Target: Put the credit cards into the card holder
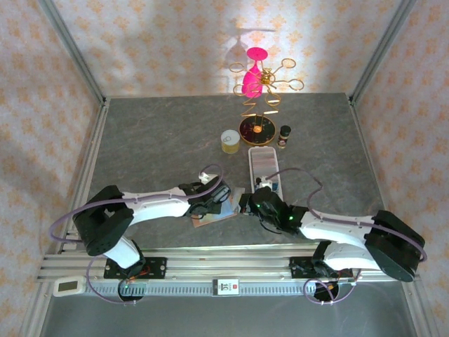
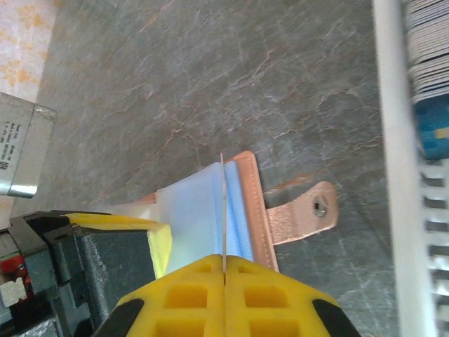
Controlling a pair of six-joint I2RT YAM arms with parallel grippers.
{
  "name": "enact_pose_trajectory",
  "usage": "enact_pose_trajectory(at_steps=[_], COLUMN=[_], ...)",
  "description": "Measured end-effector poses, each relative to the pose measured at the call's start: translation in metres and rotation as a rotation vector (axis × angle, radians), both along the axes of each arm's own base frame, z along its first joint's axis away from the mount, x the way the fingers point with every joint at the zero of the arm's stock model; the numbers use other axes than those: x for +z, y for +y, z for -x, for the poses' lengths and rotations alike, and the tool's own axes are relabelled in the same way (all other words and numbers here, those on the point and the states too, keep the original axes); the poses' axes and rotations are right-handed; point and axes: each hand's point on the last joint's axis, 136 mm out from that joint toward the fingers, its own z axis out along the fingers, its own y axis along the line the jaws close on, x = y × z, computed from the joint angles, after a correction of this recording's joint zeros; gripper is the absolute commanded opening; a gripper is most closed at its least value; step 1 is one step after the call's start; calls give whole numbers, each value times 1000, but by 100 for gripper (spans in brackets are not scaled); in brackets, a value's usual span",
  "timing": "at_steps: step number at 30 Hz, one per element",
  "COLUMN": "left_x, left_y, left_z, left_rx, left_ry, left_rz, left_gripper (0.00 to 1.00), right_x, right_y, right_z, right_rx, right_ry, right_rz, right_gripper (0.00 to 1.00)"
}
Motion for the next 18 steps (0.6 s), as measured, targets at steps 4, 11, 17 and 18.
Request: enact_pose_trajectory(at_steps=[4,11,17,18], left_x=[0,-4,-3,-3], left_y=[4,5,7,8], left_z=[2,4,6,6], left_rx=[6,6,7,7], left_ry=[-5,3,-6,-8], left_rz=[18,35,47,49], left_gripper=[14,12,11,11], right_x=[-7,-16,-15,-14], right_y=[7,14,20,21], right_z=[0,-4,-5,-5], right_rx=[18,24,35,37], right_ry=[17,34,33,32], right_rz=[3,17,0,-4], right_gripper=[0,0,0,0])
